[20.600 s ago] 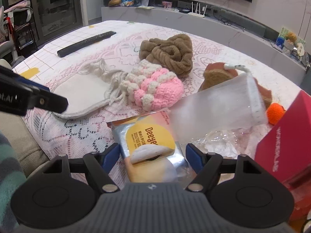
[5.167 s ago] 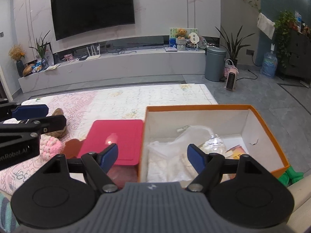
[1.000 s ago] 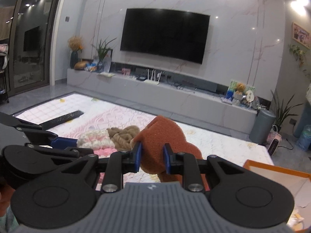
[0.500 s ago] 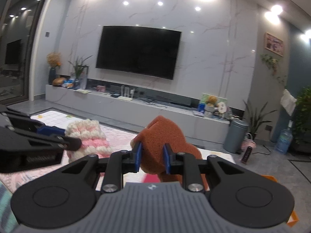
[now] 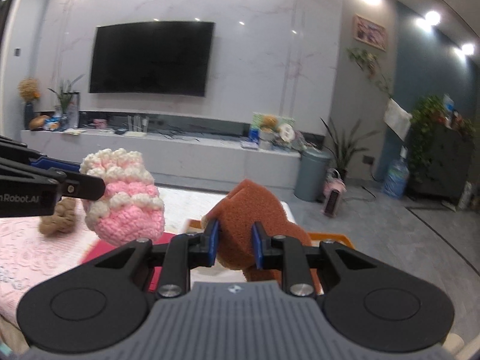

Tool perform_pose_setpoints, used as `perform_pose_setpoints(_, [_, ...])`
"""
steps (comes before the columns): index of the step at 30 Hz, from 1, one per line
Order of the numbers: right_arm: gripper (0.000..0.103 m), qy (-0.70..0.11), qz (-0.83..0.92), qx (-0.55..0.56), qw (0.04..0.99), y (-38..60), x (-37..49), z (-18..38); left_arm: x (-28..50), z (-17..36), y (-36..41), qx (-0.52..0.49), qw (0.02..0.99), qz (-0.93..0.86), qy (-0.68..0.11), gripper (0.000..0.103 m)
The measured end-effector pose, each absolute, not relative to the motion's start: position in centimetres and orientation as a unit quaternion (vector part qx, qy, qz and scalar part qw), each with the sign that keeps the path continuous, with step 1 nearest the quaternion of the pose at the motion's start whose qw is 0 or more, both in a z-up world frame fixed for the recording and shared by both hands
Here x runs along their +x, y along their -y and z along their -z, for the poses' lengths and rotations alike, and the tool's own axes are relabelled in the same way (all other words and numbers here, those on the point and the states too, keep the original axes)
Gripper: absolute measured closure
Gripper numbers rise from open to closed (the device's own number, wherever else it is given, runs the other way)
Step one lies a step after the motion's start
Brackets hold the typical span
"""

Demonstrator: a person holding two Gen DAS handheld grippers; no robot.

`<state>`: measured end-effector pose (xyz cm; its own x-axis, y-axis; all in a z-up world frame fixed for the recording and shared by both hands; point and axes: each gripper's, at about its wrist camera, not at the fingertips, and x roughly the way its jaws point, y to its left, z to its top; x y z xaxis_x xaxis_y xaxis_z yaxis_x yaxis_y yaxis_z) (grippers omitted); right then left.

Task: Organize soft objects
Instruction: 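Lift the knitted item and sponge and carry them over the box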

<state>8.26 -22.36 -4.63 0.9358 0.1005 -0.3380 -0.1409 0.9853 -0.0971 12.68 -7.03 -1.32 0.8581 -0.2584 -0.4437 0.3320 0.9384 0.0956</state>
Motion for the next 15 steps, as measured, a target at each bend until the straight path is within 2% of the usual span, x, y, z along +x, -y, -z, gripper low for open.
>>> perform_pose_setpoints(15, [0.081,-0.243,-0.024,-0.022,0.970,30.3,16.9,7.8,18.8,6.1,12.3,0.156,0.931,0.152,-0.292,0.078])
